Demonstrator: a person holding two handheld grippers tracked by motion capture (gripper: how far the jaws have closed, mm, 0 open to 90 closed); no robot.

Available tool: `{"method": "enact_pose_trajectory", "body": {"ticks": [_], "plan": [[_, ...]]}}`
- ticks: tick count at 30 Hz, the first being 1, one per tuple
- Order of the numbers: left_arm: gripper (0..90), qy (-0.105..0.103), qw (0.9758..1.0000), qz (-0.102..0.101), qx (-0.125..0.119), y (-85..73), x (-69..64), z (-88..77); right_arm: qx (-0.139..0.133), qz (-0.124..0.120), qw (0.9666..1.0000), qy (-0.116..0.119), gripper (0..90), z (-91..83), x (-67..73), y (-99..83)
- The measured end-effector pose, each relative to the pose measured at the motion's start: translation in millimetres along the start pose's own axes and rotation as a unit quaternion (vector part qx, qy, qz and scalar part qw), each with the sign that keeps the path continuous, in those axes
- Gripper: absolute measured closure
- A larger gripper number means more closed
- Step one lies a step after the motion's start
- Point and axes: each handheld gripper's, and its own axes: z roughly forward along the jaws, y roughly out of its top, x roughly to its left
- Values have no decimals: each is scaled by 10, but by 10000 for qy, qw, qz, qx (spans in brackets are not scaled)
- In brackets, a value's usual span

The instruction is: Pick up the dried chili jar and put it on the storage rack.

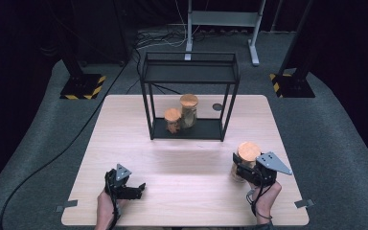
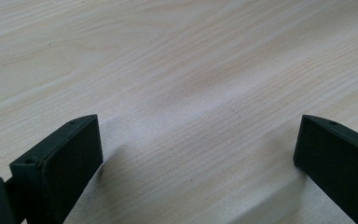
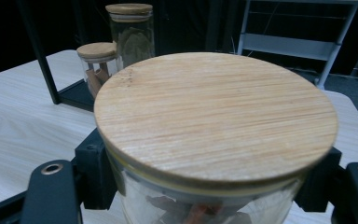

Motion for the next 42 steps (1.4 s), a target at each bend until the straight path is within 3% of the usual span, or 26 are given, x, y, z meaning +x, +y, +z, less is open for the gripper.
{"method": "enact_pose_trajectory", "body": {"ticks": [42], "plan": [[6, -28, 10000, 43, 4, 0, -1, -1, 88, -114, 9989, 447, 246, 526, 298, 141]]}}
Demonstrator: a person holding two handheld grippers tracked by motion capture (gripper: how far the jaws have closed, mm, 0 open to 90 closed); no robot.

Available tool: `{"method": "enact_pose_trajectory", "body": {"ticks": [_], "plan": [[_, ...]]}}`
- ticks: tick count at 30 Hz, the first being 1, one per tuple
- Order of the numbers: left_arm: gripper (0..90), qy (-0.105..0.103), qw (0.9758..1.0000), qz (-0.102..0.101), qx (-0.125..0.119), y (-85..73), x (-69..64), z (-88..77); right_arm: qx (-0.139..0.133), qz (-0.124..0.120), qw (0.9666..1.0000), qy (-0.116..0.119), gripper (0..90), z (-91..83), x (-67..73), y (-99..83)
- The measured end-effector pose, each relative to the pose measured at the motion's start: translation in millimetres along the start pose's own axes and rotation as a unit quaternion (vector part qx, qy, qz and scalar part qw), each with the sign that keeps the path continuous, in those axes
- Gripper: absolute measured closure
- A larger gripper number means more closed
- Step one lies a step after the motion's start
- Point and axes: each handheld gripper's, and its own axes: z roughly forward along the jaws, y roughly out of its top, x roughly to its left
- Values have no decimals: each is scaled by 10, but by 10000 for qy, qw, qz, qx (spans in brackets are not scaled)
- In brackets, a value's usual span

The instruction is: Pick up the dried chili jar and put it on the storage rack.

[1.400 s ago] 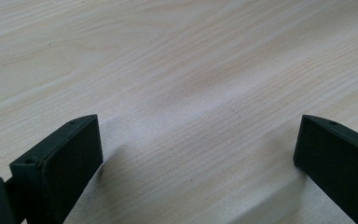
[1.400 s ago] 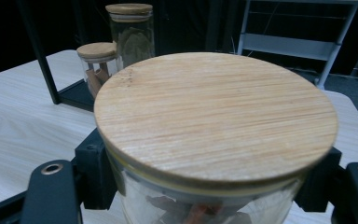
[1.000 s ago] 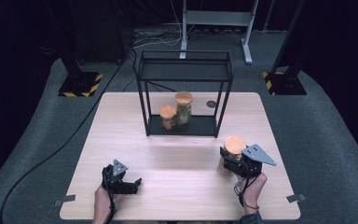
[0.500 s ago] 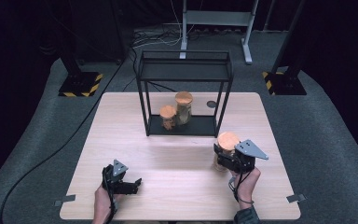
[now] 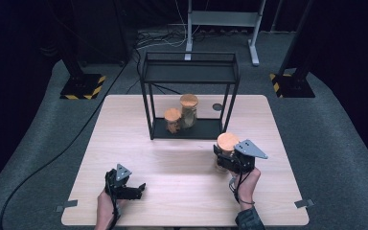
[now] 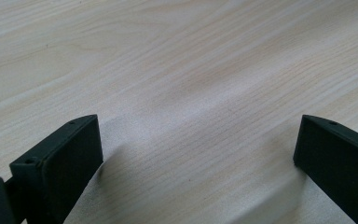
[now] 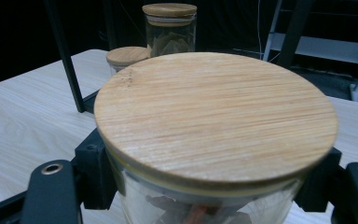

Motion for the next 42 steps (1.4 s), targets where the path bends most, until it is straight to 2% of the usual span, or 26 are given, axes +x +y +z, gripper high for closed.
{"method": "enact_pose_trajectory", "body": {"ticks": [13, 29, 42], "plan": [[5, -14, 10000, 11, -9, 0, -3, 0, 9, 53, 10000, 36, 246, 179, 37, 43], [6, -21, 10000, 10, 0, 0, -1, 1, -50, 72, 9999, 67, 246, 309, 44, 116], [5, -27, 10000, 4, 3, 0, 1, 1, -85, -18, 9999, 94, 246, 422, 61, 246]]}}
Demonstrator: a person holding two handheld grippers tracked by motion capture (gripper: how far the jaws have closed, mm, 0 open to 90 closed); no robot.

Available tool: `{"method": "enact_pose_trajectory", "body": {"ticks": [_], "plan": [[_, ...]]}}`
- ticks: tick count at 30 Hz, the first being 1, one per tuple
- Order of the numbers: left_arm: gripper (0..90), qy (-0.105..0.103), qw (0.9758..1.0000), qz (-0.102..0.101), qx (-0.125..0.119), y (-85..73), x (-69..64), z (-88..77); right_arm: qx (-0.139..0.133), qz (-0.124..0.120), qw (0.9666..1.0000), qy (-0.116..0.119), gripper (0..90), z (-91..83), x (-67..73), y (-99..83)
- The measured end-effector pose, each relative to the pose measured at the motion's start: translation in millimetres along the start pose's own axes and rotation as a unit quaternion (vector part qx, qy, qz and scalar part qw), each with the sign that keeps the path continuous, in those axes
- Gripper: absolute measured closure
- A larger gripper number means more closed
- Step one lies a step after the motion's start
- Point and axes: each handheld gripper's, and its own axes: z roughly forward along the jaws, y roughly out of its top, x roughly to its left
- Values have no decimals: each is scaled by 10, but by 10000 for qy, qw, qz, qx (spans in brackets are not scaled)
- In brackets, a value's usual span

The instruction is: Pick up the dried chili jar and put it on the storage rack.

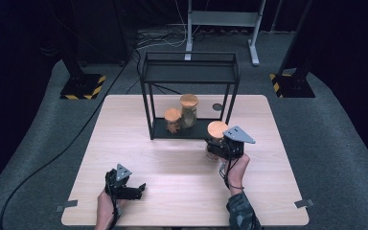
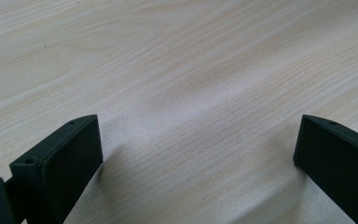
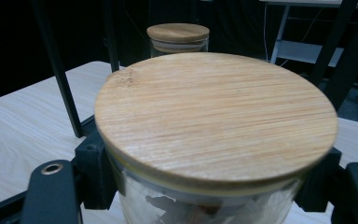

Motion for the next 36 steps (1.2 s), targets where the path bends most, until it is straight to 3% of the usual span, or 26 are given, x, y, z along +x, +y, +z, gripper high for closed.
{"method": "enact_pose_trajectory", "body": {"ticks": [36], "plan": [[7, -27, 10000, -2, 6, 0, 3, 1, 42, 8, 10000, -6, 246, 375, 3, 197]]}}
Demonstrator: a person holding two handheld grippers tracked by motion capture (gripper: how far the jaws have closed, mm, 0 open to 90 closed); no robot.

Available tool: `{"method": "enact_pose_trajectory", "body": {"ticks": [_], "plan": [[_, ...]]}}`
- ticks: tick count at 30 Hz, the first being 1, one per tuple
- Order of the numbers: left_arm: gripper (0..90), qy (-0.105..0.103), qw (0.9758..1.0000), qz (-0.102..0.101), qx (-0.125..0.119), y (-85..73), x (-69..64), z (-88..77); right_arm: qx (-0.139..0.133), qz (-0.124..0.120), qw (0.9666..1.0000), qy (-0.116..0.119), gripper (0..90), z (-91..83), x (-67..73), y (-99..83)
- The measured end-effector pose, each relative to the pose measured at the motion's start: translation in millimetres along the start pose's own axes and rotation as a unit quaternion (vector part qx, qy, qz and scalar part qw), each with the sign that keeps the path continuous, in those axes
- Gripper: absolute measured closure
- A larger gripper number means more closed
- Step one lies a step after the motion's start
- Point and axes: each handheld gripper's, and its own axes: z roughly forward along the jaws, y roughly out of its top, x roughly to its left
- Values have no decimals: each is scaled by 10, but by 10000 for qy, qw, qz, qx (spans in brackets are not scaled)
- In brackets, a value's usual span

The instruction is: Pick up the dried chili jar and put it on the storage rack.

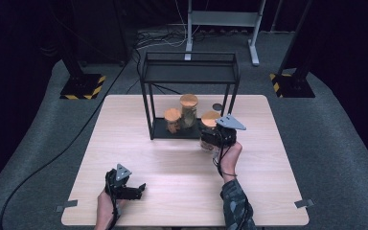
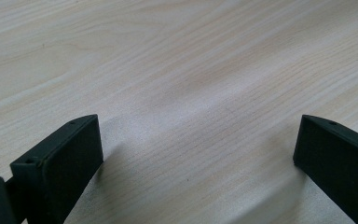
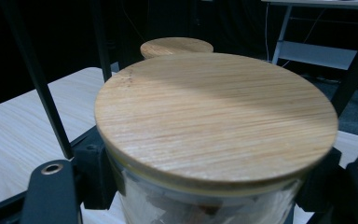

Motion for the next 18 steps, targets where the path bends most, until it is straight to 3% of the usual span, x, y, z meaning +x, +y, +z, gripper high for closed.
{"method": "enact_pose_trajectory", "body": {"ticks": [18], "plan": [[7, -16, 10000, 6, 4, 0, -1, 0, 70, 21, 9999, -77, 246, 192, -10, 74]]}}
